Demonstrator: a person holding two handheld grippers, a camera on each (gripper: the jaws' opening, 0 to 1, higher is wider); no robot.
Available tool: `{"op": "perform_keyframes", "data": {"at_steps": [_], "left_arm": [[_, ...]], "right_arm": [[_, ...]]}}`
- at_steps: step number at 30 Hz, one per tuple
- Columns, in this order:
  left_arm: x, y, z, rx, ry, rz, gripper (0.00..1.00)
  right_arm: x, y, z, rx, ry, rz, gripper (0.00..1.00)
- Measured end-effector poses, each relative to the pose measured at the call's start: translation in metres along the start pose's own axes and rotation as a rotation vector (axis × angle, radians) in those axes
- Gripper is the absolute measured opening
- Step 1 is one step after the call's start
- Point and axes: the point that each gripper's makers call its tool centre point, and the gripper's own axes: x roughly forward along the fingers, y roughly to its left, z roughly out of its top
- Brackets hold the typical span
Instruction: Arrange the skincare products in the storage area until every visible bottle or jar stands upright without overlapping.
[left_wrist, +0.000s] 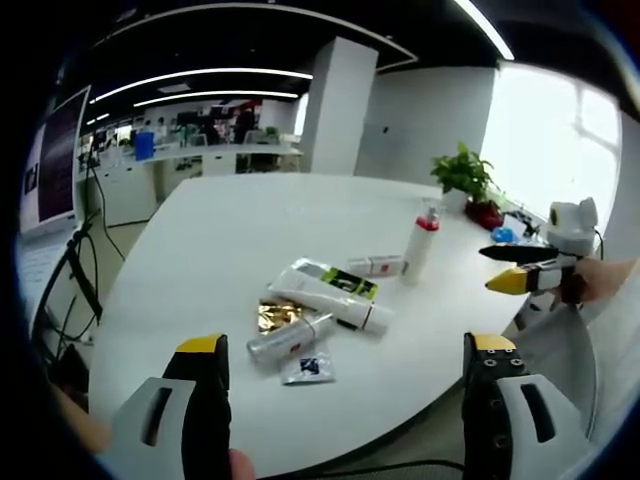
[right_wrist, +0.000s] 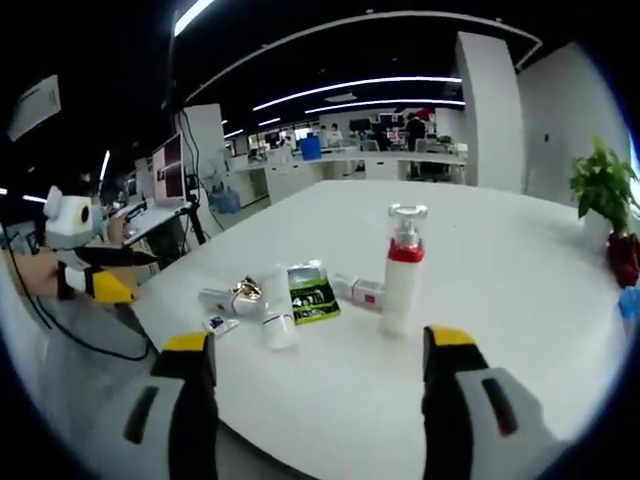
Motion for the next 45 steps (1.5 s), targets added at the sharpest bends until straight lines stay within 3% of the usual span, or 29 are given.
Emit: {"op": "perform_keyframes", "data": {"at_steps": [7, 19, 24, 29, 36, 38, 41, 45], "left_arm": [[0.0, -0.002, 0.001, 0.01, -0.001, -0.004, 0.95], [-0.001, 0.002, 0.003, -0.019, -0.012, 0.002, 0.95], [0.001, 0.003, 0.002, -0.025, -0.008, 0.002, 0.94], [0.0, 0.004, 0.002, -0.032, -0.006, 0.004, 0.94], [0.0, 0.004, 0.002, -0.033, -0.005, 0.002, 0.94], [0.0, 0.004, 0.002, -0.033, -0.005, 0.001, 0.94], [0.001, 0.004, 0.002, -0.034, -0.002, -0.001, 0.94], [0.001, 0.004, 0.001, -0.036, 0.0, -0.001, 0.94]], "right_arm": [[0.007, -0.014, 0.015, -0.091, 0.022, 0.021, 0.85], [0.041, -0.04, 0.071, -0.299, 0.043, 0.106, 0.84], [0.054, -0.041, 0.095, -0.312, 0.028, 0.145, 0.84], [0.069, -0.037, 0.112, -0.4, 0.049, 0.201, 0.84], [0.088, -0.034, 0.117, -0.455, 0.107, 0.275, 0.83], [0.093, -0.024, 0.117, -0.432, 0.131, 0.349, 0.83], [0.099, -0.02, 0.123, -0.435, 0.122, 0.37, 0.82], [0.112, -0.02, 0.117, -0.514, 0.191, 0.403, 0.81]]}}
